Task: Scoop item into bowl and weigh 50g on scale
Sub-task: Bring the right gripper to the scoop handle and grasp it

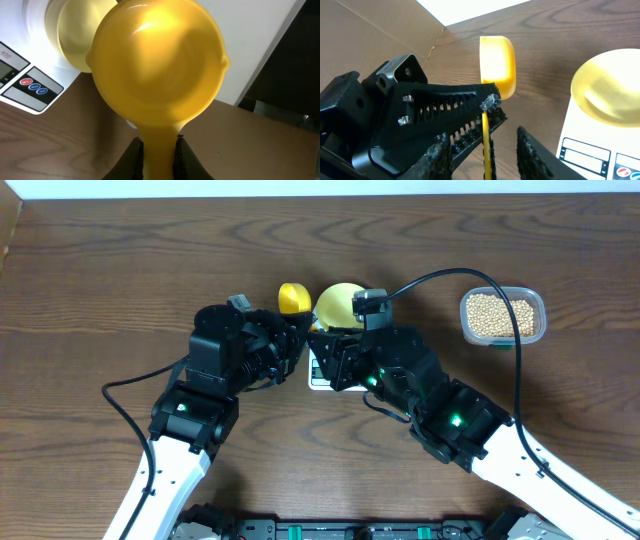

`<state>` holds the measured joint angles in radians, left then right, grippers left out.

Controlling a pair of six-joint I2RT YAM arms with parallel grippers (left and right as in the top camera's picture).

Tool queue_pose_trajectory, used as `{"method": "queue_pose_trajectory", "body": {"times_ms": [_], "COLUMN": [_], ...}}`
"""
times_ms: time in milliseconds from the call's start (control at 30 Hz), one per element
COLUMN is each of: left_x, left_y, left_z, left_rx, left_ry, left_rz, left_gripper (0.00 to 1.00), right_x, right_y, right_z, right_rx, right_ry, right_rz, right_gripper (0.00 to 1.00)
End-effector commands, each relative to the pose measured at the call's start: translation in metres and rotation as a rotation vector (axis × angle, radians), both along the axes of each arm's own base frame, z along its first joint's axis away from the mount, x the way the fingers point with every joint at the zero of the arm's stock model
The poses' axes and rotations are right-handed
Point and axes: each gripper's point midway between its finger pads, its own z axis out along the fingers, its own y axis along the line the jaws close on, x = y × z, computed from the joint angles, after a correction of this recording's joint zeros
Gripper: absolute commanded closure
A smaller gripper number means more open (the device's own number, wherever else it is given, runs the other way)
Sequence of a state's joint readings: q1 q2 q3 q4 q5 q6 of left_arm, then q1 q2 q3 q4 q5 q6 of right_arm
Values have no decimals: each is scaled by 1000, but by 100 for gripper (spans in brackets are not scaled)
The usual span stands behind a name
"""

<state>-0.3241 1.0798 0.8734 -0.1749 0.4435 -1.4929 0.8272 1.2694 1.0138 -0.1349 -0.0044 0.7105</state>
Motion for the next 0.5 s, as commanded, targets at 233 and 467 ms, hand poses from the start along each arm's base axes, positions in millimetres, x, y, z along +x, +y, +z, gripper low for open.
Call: {"method": "queue_pose_trajectory", "body": {"times_ms": [233, 467], "left_x": [-3, -6], "left_y": [-3, -6], "left_z": [3, 4], "left_rx": [-12, -22], "left_ry": [-7, -3], "left_rz": [-17, -38], "left_gripper": [88, 88], "right_x": [-1, -2], "right_y": [7, 7], "right_z": [4, 4], "right_rx": [22, 23], "right_ry": [18, 19], "right_rz": [2, 6], "right_gripper": [67, 70]}}
